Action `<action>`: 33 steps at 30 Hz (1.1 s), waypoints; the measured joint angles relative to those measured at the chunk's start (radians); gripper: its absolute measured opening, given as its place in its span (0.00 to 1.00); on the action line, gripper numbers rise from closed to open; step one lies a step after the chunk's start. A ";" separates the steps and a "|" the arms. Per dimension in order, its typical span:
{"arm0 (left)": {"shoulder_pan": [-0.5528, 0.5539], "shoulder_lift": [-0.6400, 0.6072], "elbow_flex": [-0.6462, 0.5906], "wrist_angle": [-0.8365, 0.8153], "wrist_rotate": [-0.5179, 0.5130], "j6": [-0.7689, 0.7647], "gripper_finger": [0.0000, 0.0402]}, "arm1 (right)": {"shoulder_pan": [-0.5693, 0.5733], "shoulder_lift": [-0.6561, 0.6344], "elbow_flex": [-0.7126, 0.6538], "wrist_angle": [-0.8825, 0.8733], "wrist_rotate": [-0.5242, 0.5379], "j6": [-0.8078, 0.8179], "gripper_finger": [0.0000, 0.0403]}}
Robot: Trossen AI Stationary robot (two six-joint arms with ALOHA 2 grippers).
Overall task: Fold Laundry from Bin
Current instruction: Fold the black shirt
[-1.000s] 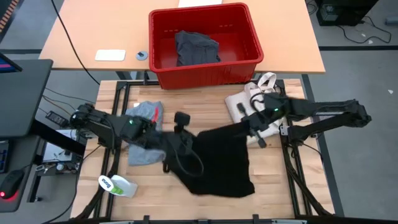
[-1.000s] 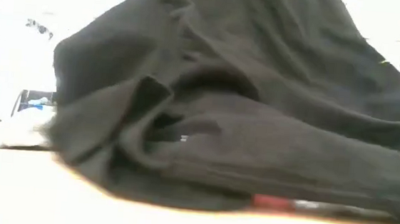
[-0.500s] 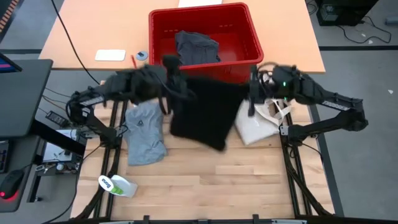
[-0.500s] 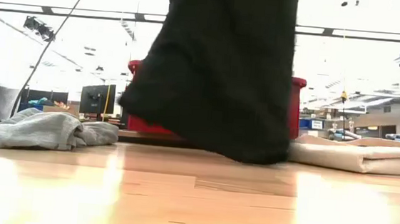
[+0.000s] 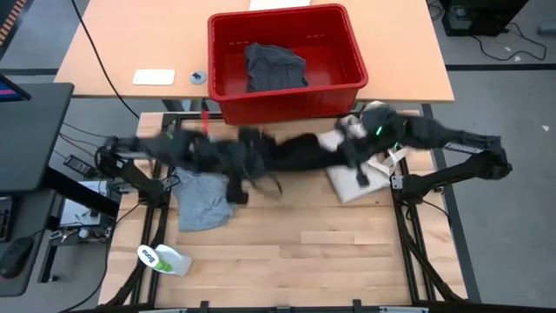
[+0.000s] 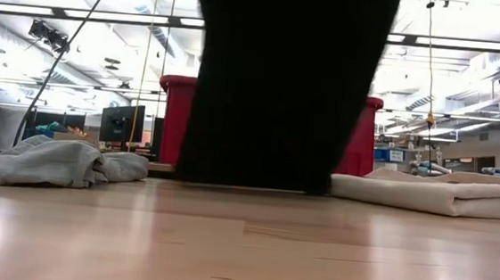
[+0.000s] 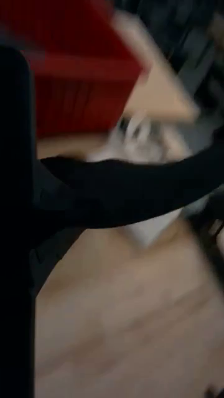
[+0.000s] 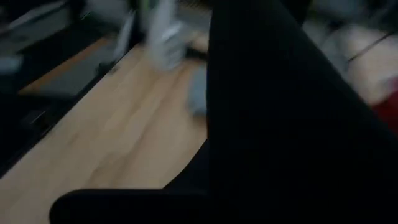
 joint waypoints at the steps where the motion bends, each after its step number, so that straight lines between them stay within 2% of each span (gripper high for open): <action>1: -0.029 0.004 -0.042 0.001 0.002 -0.036 0.04 | 0.040 0.001 -0.037 0.006 0.018 0.018 0.06; 5: -0.129 0.006 -0.243 0.097 0.005 -0.145 0.04 | 0.200 0.000 -0.196 0.104 0.108 0.158 0.06; 9: -0.212 0.013 -0.438 0.276 0.003 -0.223 0.04 | 0.368 0.002 -0.353 0.201 0.147 0.276 0.06; 14: -0.309 0.018 -0.581 0.562 0.026 -0.302 0.04 | 0.542 0.001 -0.530 0.390 0.107 0.376 0.06; 17: -0.341 0.050 -0.654 0.791 0.073 -0.336 0.04 | 0.637 0.000 -0.629 0.527 0.082 0.437 0.06; 20: -0.360 0.107 -0.697 0.960 0.139 -0.343 0.04 | 0.708 0.015 -0.701 0.637 0.106 0.487 0.08; 24: -0.348 0.152 -0.698 0.892 0.140 -0.352 0.04 | 0.735 0.017 -0.711 0.611 0.177 0.537 0.08; 27: -0.316 0.151 -0.697 0.828 0.141 -0.376 0.04 | 0.728 0.007 -0.696 0.558 0.228 0.497 0.08; 31: -0.263 0.120 -0.664 0.655 0.140 -0.389 0.04 | 0.666 0.002 -0.677 0.490 0.443 0.386 0.09; 33: -0.229 0.098 -0.645 0.550 0.110 -0.416 0.04 | 0.608 0.002 -0.677 0.479 0.511 0.346 0.09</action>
